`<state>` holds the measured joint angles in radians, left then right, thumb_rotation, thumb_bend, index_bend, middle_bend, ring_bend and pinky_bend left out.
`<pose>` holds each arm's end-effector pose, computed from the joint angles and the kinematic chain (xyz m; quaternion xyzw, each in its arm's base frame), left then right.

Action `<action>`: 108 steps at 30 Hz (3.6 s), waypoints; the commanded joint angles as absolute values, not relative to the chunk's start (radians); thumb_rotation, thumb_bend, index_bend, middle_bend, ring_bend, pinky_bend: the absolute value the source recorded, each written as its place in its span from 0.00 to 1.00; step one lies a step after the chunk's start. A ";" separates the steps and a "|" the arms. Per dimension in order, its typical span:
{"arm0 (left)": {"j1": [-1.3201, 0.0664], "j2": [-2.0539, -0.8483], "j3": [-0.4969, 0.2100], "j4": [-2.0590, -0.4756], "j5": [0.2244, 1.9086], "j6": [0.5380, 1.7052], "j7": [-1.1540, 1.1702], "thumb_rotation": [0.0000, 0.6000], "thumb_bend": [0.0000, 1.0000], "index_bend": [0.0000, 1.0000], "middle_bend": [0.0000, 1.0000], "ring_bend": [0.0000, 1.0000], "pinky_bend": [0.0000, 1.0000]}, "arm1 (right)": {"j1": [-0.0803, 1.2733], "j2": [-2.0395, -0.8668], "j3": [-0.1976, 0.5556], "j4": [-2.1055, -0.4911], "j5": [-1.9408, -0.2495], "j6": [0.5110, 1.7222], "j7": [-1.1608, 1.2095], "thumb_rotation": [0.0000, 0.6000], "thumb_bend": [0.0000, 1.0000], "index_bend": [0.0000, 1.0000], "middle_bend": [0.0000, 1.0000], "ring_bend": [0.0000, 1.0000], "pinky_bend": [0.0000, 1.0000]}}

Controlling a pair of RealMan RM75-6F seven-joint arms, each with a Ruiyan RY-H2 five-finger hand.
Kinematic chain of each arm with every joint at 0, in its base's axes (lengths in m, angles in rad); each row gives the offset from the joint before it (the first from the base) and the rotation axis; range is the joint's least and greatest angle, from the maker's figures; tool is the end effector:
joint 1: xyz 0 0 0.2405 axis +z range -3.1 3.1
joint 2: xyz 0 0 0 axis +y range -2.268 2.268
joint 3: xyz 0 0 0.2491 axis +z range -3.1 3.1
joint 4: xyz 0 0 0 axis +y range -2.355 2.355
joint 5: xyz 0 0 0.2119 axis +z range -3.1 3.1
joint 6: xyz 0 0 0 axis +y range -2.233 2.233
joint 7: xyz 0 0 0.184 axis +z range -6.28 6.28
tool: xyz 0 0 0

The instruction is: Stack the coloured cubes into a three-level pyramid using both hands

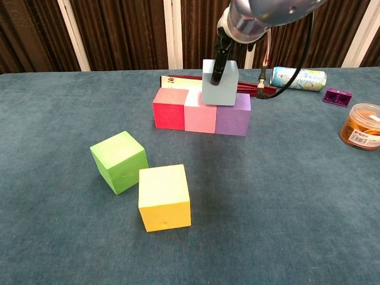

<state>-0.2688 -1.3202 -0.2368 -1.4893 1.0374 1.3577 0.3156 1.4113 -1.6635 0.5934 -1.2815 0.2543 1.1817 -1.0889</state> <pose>-0.3294 0.3059 0.1367 -0.5090 -0.4024 -0.3104 0.6947 0.0140 -0.4742 -0.0125 0.6104 -0.5307 0.2379 0.5378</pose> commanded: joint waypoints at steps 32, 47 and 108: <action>-0.271 -1.319 -0.242 -1.482 1.026 1.356 0.313 1.00 0.31 0.19 0.07 0.00 0.00 | 1.417 -1.742 0.663 -1.202 0.214 1.192 -1.149 1.00 0.27 0.37 0.32 0.13 0.00; -0.271 -1.321 -0.243 -1.482 1.021 1.359 0.319 1.00 0.31 0.19 0.07 0.00 0.00 | 1.403 -1.736 0.684 -1.232 0.204 1.214 -1.164 1.00 0.27 0.37 0.32 0.13 0.00; -0.275 -1.332 -0.243 -1.480 1.013 1.367 0.346 1.00 0.31 0.19 0.07 0.00 0.00 | 1.375 -1.748 0.711 -1.210 0.195 1.196 -1.186 1.00 0.27 0.37 0.32 0.13 0.00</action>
<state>-0.2753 -1.3317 -0.2428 -1.4800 1.0126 1.3671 0.3459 1.3750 -1.7484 0.7112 -1.2097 0.1954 1.1957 -1.1865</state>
